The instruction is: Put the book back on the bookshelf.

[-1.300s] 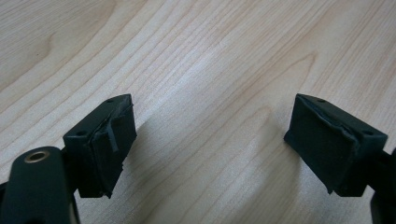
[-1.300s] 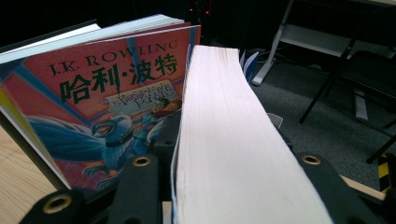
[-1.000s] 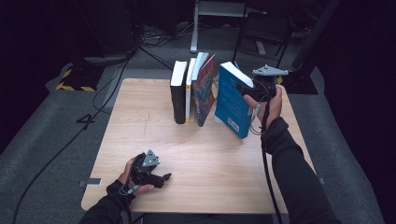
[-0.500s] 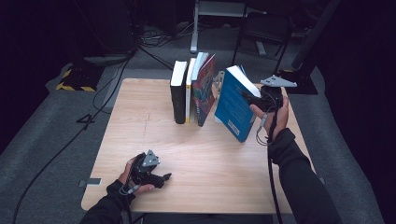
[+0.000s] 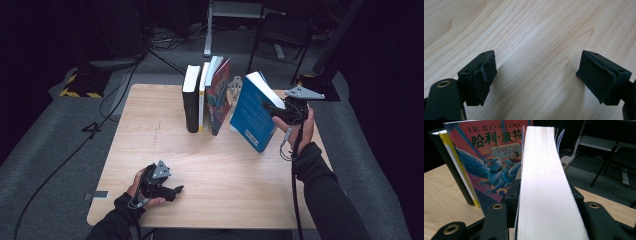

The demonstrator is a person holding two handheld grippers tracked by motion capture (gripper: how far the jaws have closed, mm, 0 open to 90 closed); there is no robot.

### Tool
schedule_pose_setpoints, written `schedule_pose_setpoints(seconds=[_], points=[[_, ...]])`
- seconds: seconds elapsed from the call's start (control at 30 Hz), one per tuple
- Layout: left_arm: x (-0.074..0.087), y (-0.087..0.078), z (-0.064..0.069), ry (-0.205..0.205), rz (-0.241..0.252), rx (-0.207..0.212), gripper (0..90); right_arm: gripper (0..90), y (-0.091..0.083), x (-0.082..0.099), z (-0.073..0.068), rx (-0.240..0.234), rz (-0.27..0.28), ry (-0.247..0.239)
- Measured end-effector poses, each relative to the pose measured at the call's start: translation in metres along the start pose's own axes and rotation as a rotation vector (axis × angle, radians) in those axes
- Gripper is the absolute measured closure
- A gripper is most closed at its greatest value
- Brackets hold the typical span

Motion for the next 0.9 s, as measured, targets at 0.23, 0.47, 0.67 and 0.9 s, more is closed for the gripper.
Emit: schedule_pose_setpoints(seconds=[0.23, 0.47, 0.67, 0.9], points=[[0.0, 0.0, 0.0, 0.003, -0.001, -0.004, 15.6, 45.7, -0.005, 0.006, -0.001, 0.026, 0.006, -0.002], [0.0, 0.0, 0.0, 0.002, -0.001, -0.003, 15.6, 43.9, -0.005, 0.033, 0.0, -0.034, 0.02, 0.047], [0.0, 0.0, 0.0, 0.002, -0.001, -0.004, 15.6, 41.3, 0.006, 0.079, 0.0, -0.045, 0.015, 0.053], [0.0, 0.0, 0.0, 0.002, 0.0, -0.004, 15.5, 43.6, 0.029, 0.127, -0.004, -0.062, 0.028, 0.041]])
Point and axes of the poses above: each handheld gripper's, and its own axes: y roughly forward along the jaws, x roughly out of its underside, z roughly to its right, the point moved 2 cm from there along y, roughly forward along the jaws, and after that the axes turned 7 degrees about -x, right-handed, at the moved point
